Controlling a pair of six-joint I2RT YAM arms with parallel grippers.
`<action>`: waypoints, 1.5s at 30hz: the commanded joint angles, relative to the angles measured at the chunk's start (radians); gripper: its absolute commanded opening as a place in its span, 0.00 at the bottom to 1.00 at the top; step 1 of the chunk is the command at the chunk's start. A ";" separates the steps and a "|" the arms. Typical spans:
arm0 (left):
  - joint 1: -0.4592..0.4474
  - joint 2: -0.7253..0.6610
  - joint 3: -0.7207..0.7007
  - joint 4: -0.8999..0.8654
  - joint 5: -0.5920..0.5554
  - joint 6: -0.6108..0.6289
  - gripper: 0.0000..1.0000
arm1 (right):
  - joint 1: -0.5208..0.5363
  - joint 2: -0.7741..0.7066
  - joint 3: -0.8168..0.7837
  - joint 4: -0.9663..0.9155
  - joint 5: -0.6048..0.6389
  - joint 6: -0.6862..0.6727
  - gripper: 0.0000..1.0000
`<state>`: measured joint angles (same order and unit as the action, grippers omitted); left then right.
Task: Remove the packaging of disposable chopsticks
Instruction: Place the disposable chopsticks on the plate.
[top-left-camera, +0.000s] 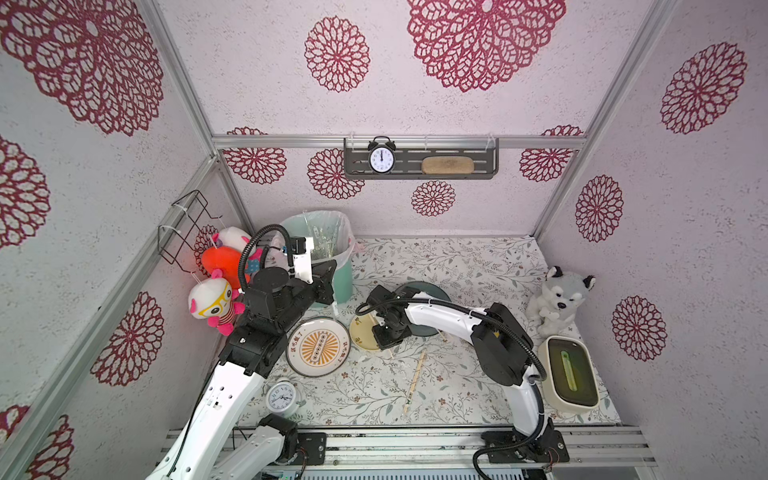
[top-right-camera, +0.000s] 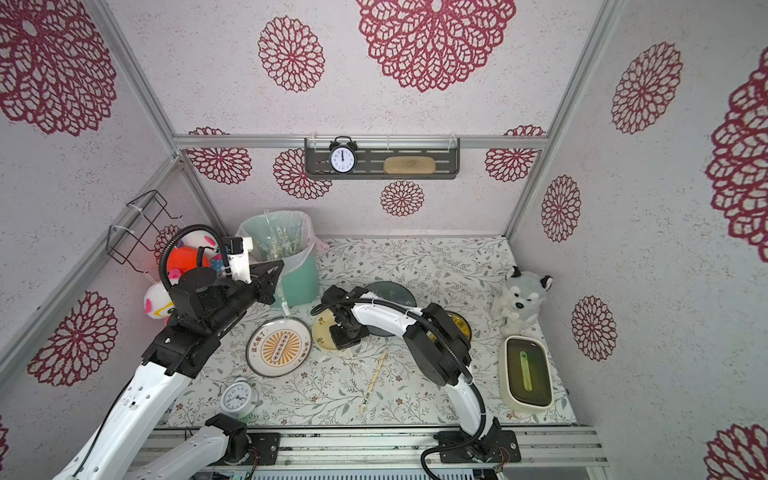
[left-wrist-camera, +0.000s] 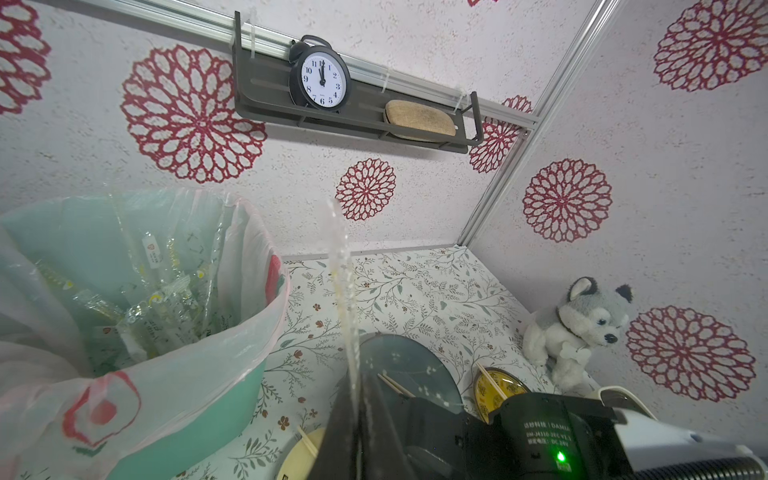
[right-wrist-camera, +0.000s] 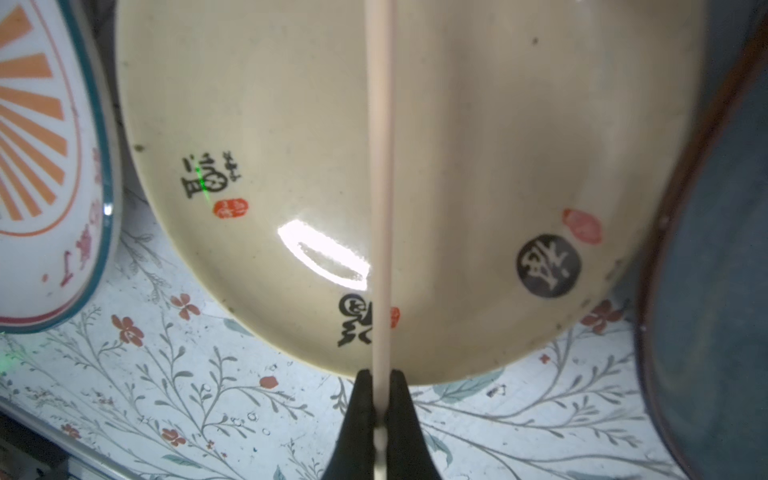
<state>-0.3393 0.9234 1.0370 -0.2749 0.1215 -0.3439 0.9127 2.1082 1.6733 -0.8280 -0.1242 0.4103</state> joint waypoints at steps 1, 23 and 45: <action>0.013 -0.001 0.009 0.005 0.023 0.003 0.07 | -0.003 0.008 0.073 -0.112 0.016 -0.024 0.00; 0.029 -0.041 -0.020 0.017 0.050 0.010 0.11 | -0.004 0.082 0.174 -0.146 0.011 -0.033 0.14; 0.216 0.255 0.252 -0.035 -0.114 -0.014 0.00 | 0.002 -0.284 -0.086 0.199 0.033 -0.041 0.39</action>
<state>-0.1570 1.1275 1.2133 -0.3145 0.0139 -0.3534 0.9123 1.9358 1.6115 -0.7307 -0.0914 0.3763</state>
